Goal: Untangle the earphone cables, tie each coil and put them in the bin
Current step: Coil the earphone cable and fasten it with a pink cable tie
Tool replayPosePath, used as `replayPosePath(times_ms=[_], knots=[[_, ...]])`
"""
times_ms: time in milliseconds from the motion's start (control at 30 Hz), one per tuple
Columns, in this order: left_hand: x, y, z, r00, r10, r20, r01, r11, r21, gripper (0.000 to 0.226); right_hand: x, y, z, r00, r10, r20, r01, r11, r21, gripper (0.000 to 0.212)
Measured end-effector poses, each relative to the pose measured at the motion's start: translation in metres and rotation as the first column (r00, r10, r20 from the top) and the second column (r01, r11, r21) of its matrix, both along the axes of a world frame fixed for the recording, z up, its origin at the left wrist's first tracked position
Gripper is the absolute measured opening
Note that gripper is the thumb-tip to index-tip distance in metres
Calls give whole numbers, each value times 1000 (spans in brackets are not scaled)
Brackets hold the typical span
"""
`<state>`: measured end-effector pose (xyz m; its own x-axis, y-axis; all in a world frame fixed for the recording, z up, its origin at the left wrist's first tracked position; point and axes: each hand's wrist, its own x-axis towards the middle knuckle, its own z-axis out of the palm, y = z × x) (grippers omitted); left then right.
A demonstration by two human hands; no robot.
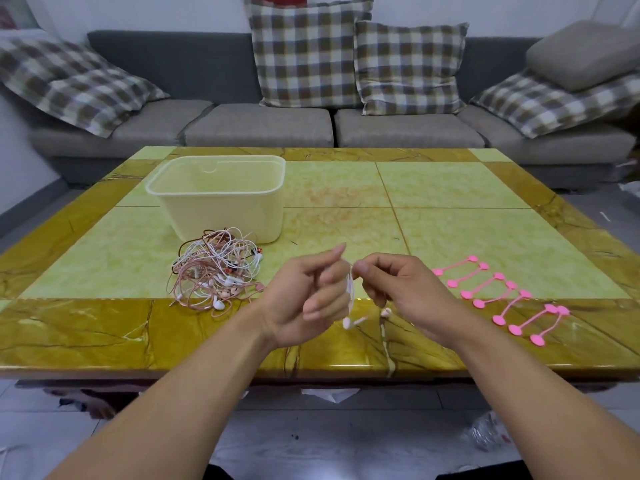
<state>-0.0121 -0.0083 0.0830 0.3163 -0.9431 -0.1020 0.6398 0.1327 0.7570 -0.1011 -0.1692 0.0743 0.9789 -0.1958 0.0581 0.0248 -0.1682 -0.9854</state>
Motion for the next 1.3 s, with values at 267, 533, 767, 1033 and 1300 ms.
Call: replayPosePath(times_ms=[267, 533, 767, 1033, 1300], knots=[[18, -4, -4, 803, 537, -259, -568, 821, -60, 42, 5, 20, -14, 950, 141, -278, -169, 982, -79, 20], [25, -10, -31, 658, 623, 424, -697, 717, 28, 39, 2, 31, -11, 956, 58, -286, -204, 833, -514, 32], [1, -6, -23, 686, 105, 720, -513, 771, 377, 46, -3, 22, -5, 989, -147, -10, 109, 777, -620, 4], [-3, -4, -17, 790, -226, 570, -160, 822, 547, 100, -3, 3, -6, 991, -126, -53, 86, 876, -474, 14], [3, -2, -31, 850, -333, 407, 74, 842, 535, 104, -2, -7, -8, 988, 55, -144, -113, 891, -440, 18]])
